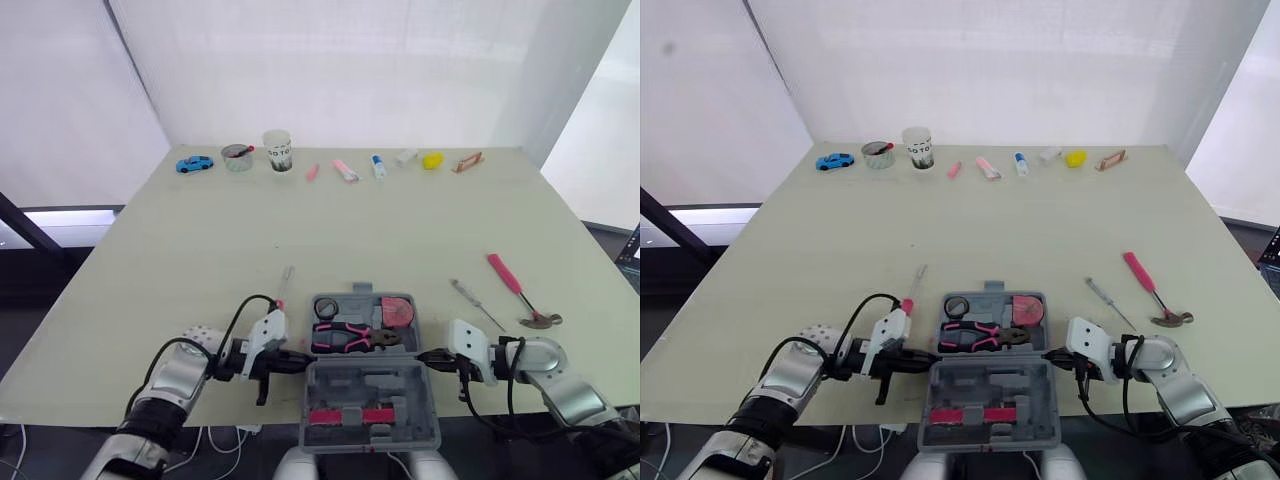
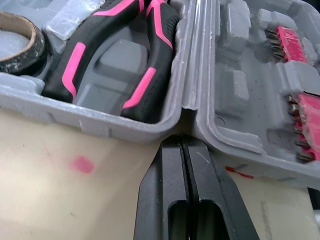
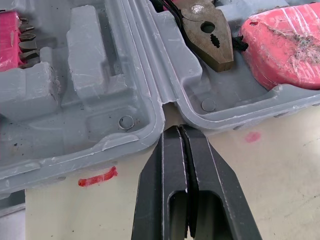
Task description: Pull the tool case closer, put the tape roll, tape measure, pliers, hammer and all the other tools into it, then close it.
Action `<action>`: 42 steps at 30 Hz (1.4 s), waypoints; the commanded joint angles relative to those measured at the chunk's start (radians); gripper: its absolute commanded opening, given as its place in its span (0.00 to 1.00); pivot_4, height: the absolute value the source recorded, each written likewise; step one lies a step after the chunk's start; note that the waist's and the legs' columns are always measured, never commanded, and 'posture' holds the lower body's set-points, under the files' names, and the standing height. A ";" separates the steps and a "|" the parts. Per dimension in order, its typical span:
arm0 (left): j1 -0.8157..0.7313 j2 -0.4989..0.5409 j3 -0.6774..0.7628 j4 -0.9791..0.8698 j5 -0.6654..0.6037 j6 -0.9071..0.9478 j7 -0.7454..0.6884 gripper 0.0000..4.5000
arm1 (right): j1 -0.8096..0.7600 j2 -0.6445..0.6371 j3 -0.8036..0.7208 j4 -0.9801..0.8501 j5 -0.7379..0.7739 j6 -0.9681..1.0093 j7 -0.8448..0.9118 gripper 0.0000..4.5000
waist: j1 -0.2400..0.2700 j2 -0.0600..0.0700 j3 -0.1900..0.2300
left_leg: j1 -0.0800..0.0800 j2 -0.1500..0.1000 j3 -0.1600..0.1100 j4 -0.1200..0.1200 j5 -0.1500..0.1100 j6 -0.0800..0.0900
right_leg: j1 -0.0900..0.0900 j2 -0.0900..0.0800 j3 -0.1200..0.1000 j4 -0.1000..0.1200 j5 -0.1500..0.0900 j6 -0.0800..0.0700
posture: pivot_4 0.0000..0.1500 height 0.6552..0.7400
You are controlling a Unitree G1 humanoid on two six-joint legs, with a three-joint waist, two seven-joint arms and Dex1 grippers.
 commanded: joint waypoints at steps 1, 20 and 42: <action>-0.016 -0.034 -0.010 0.000 0.008 0.000 0.031 0.01 | -0.010 0.010 0.006 -0.018 0.005 -0.020 0.006 0.00 | 0.000 0.000 0.000 | 0.000 0.000 0.000 0.000 0.000 0.000 | 0.000 0.000 0.000 0.000 0.000 0.000 | 1.00 1.00; -0.113 -0.051 -0.018 0.047 0.072 0.026 0.060 0.01 | -0.099 0.054 -0.011 0.085 -0.024 -0.058 -0.022 0.00 | 0.002 0.000 0.000 | 0.001 0.000 0.000 0.003 0.000 0.000 | 0.002 0.001 0.002 0.000 0.001 -0.001 | 1.00 1.00; -0.277 -0.102 -0.001 0.282 0.123 -0.069 0.098 0.01 | -0.255 0.117 -0.022 0.308 -0.077 -0.150 -0.076 0.00 | -0.001 0.000 0.000 | 0.000 0.000 -0.001 0.003 0.000 0.000 | 0.002 0.002 0.003 0.000 0.004 0.003 | 1.00 1.00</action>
